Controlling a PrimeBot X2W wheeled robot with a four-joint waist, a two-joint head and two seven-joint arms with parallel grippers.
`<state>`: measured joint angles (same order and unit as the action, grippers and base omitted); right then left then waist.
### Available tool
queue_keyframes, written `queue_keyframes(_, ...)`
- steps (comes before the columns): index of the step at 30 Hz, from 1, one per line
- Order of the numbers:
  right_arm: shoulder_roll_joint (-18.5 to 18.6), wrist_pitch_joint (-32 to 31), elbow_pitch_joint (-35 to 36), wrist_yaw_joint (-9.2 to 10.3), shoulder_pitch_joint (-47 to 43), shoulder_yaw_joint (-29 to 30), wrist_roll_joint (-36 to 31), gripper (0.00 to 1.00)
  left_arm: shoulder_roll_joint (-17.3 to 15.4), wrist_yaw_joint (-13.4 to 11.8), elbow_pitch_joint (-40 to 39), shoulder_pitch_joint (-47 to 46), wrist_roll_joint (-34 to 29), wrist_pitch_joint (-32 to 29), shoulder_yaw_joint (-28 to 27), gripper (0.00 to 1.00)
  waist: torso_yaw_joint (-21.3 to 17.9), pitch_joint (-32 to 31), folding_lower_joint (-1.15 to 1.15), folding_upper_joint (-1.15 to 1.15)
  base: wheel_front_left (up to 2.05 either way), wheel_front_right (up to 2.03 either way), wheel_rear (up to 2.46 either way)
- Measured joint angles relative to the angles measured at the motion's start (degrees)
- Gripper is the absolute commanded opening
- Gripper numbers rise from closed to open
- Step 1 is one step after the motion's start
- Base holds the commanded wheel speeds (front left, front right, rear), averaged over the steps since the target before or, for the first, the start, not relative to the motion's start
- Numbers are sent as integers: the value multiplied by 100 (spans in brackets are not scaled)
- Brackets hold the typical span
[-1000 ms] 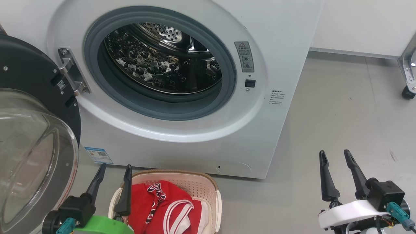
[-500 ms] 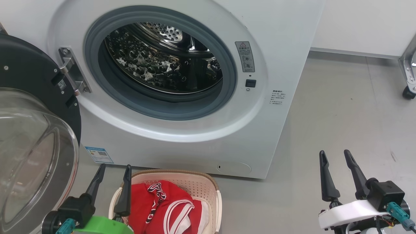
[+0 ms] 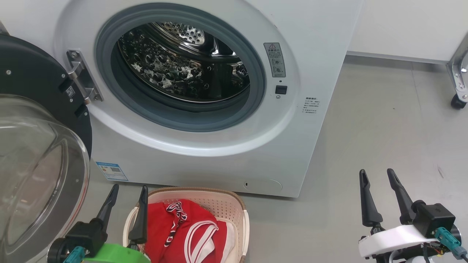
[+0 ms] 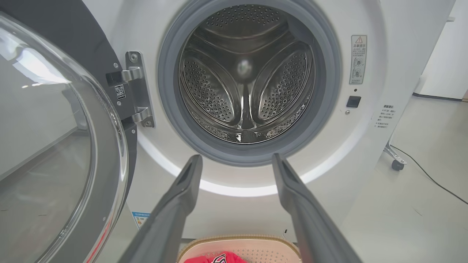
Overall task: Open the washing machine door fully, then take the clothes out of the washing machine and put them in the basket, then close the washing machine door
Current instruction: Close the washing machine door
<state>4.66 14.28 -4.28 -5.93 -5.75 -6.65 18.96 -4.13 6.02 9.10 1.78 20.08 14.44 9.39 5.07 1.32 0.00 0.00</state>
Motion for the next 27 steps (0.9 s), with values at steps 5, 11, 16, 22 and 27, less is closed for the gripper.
queue_keyframes(5, 0, 0, -5, -4, 0, 2, 1, 100, 3, 0, -2, 0, -2, 0, 1, 100, -4, -15, 0, 0, -86, 86, 0)
queue_keyframes(11, -1, 0, -12, -4, 0, 3, 1, 100, 8, 0, -1, 0, -10, 0, 8, 100, -1, -24, 0, 0, -109, 109, 0)
queue_keyframes(16, -4, 0, -12, -4, 0, 4, 0, 100, 15, 1, -9, 0, -10, 0, 8, 100, 9, -18, 0, 0, -131, 131, 0)
queue_keyframes(22, -7, 0, -16, -5, -1, 3, 0, 100, 12, 9, -158, -1, -207, 0, 18, 100, 22, -5, 0, 0, -148, 148, 0)
queue_keyframes(27, -13, 0, -16, -5, -2, 3, 0, 100, 12, 9, -159, 0, -219, 0, 19, 100, 23, 9, 0, 0, -132, 132, 0)
